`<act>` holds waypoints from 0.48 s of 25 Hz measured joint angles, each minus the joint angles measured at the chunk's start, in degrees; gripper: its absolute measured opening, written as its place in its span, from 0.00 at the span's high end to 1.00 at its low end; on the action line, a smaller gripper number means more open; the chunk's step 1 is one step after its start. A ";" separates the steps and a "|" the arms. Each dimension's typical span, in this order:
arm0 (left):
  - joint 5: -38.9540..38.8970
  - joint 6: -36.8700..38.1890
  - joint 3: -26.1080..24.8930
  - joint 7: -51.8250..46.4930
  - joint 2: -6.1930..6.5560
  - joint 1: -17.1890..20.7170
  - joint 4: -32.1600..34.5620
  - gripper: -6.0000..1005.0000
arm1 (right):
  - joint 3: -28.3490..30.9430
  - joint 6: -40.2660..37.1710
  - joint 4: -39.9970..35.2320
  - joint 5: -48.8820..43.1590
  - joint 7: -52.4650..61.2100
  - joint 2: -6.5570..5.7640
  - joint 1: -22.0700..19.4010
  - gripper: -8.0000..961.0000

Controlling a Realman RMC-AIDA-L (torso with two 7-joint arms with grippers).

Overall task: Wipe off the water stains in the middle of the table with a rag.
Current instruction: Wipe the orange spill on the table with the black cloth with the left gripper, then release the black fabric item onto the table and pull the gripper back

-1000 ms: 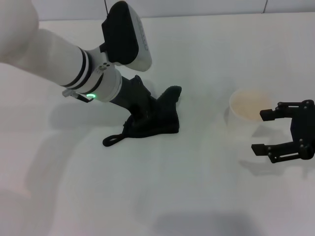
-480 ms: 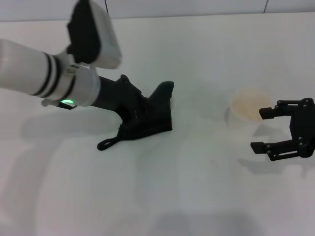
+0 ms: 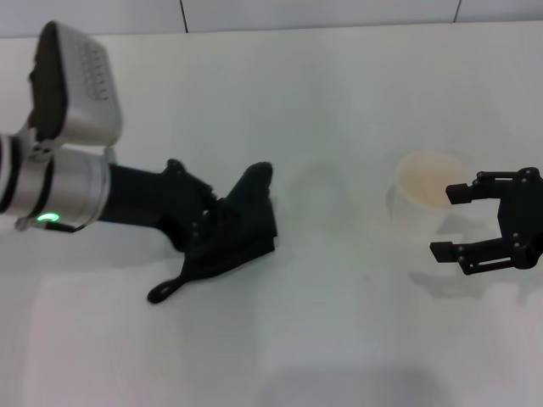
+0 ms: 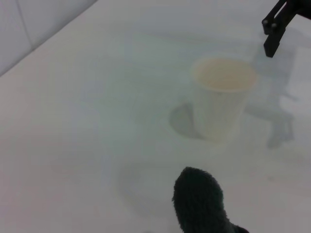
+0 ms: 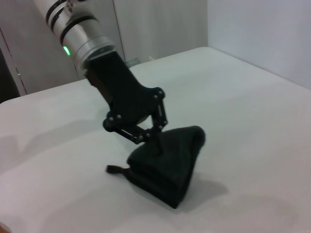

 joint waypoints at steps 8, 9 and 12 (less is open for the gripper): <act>-0.03 4.40 -6.23 0.84 0.02 2.07 0.07 0.92 | -0.02 0.27 0.06 0.50 0.08 0.02 0.20 0.11; -0.04 5.23 -7.10 0.89 0.02 2.18 -0.03 0.92 | -0.04 0.30 0.16 0.51 0.08 0.02 0.30 0.11; -0.06 6.52 -9.06 1.25 0.02 2.87 -0.20 0.92 | -0.09 0.39 0.30 0.52 0.08 0.02 0.36 0.11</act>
